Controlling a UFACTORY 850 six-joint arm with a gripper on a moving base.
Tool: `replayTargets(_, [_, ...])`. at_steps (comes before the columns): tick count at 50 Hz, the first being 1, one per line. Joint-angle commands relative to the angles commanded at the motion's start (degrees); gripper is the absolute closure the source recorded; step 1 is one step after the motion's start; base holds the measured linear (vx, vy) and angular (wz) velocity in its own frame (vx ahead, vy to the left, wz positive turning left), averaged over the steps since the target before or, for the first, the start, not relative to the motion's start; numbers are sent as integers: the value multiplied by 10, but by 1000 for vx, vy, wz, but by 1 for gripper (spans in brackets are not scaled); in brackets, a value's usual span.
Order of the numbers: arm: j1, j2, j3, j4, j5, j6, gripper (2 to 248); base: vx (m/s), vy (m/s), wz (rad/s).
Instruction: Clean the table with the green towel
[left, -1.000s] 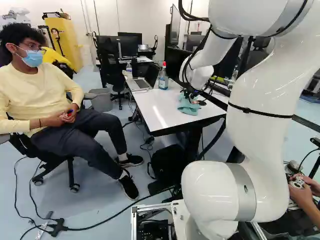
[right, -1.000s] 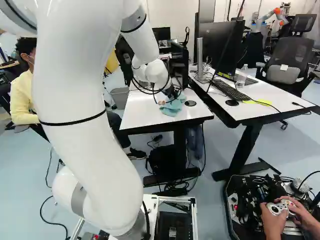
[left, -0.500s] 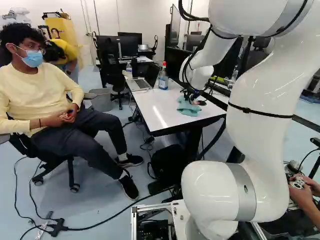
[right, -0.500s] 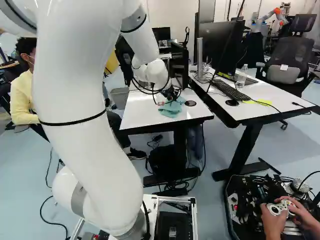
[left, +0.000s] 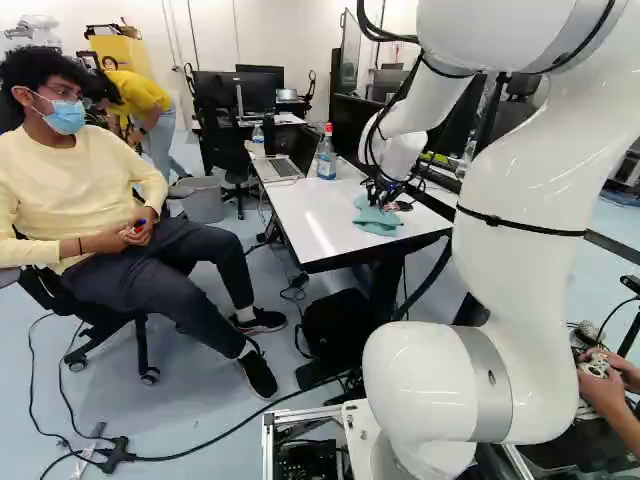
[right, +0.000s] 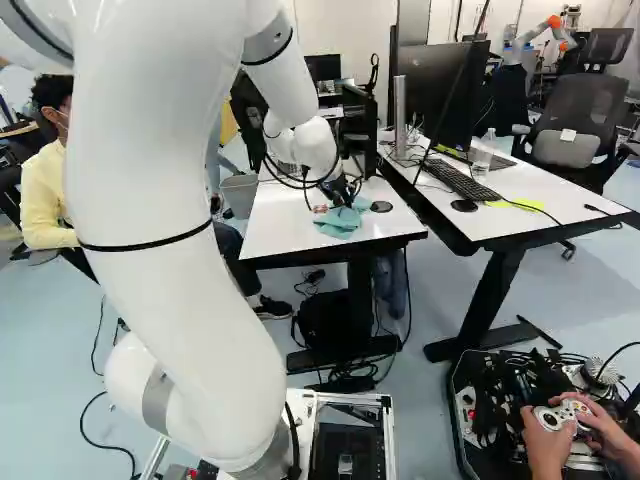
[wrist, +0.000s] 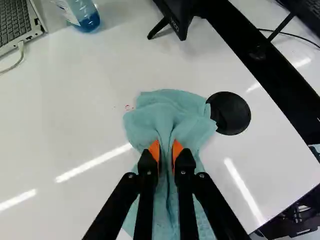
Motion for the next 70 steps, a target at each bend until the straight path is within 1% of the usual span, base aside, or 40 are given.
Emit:
replayTargets(10, [0, 0, 0, 0, -15, 0, 200, 0, 0, 0])
replayTargets(27, [-1, -5, -6, 0, -17, 0, 200, 0, 0, 0])
replayTargets(50, [-9, -61, -74, 0, -17, 0, 200, 0, 0, 0])
replayTargets(61, [-5, -87, -107, 0, -17, 0, 200, 0, 0, 0])
replayTargets(70, [4, -106, -132, 0, -17, 0, 200, 0, 0, 0])
